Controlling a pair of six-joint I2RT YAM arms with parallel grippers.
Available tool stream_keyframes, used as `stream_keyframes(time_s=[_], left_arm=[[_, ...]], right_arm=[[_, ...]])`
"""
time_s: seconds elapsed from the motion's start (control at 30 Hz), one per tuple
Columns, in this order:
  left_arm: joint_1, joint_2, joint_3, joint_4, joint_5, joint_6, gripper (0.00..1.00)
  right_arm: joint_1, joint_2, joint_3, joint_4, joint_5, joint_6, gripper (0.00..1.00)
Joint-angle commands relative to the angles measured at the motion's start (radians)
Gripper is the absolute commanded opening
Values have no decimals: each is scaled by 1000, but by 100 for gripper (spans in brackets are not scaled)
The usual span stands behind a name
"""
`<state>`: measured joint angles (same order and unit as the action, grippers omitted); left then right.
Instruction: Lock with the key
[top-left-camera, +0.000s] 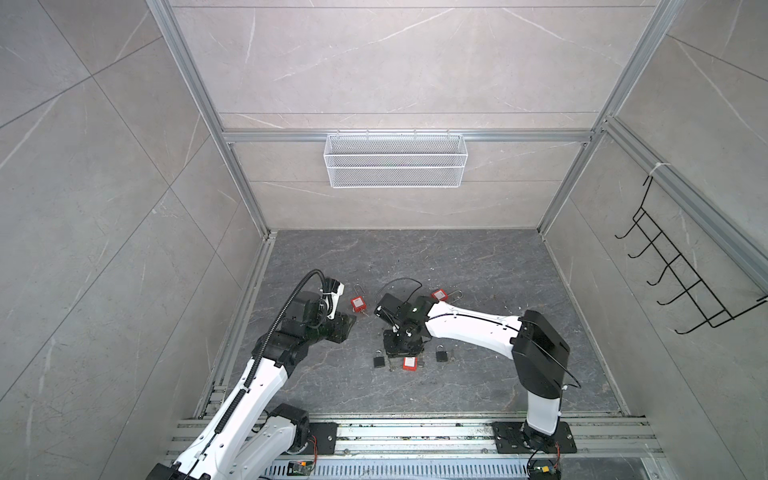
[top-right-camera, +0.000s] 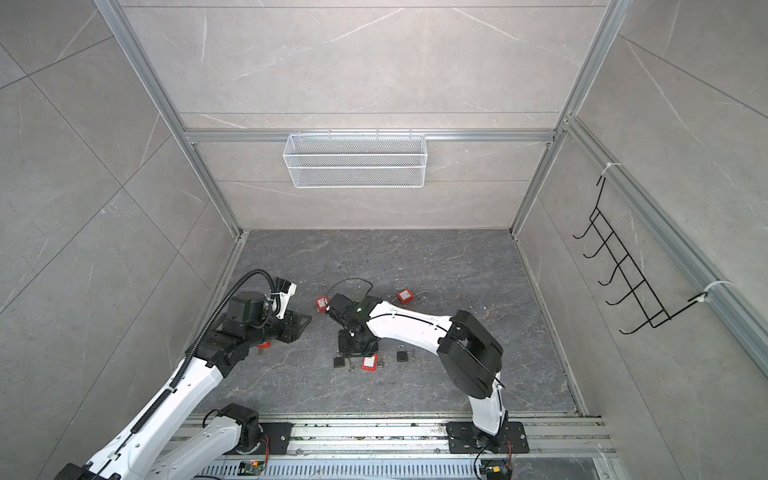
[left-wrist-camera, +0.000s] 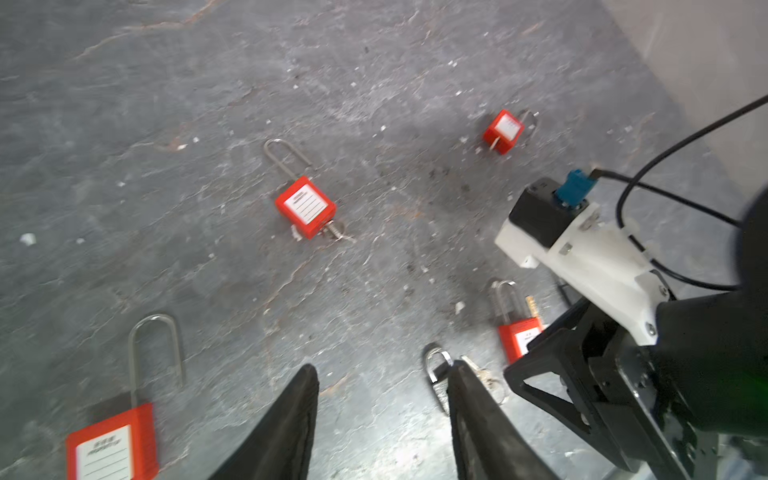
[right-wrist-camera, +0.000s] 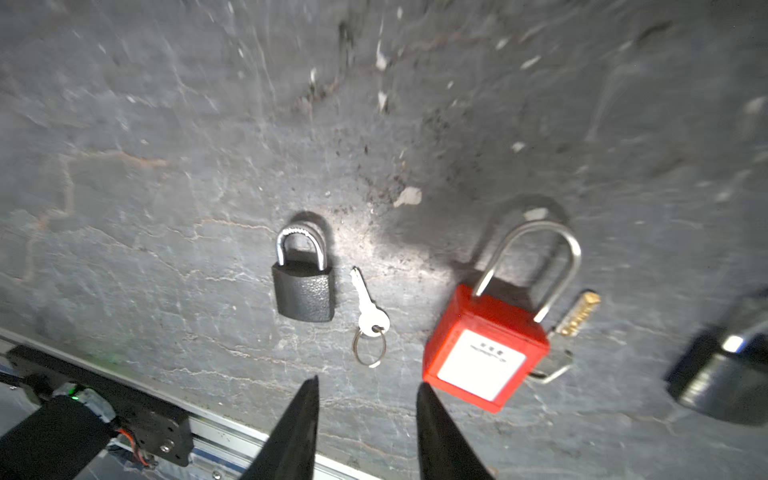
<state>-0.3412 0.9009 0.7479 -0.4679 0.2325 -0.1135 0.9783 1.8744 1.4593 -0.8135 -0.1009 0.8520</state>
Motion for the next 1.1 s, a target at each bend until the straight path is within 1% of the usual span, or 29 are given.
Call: stream_keyframes(time_s=[0.0, 0.1, 0.13, 0.2, 0.3, 0.33, 0.37, 0.5, 0.67, 0.77, 0.9, 1.07], left_arm=[[5, 48, 54, 41, 103, -46, 54], [3, 111, 77, 79, 103, -70, 54], [3, 129, 86, 87, 94, -76, 55], [3, 160, 97, 113, 75, -91, 54], [1, 209, 113, 154, 88, -119, 54], [1, 223, 118, 166, 88, -131, 54], [-3, 240, 122, 179, 88, -145, 54], [-26, 294, 130, 233, 78, -167, 54], [-56, 348, 148, 247, 47, -157, 54], [-60, 378, 155, 241, 50, -160, 54], [-63, 403, 162, 243, 50, -154, 54], [-64, 430, 175, 241, 51, -135, 54]], right_arm=[[-64, -109, -22, -24, 132, 55, 54], [-124, -170, -56, -13, 235, 112, 68], [-146, -180, -63, -9, 256, 131, 71], [-208, -192, -81, 16, 267, 162, 73], [-293, -171, -89, 41, 264, 209, 76], [-315, -157, -86, 36, 271, 242, 82], [-335, -138, -77, 26, 281, 267, 86], [-392, -54, -35, 25, 279, 332, 87], [-447, 30, -20, 81, 241, 411, 85], [-472, 83, -1, 106, 219, 427, 83], [-490, 134, 35, 141, 198, 418, 81], [-497, 192, 108, 120, 208, 406, 79]])
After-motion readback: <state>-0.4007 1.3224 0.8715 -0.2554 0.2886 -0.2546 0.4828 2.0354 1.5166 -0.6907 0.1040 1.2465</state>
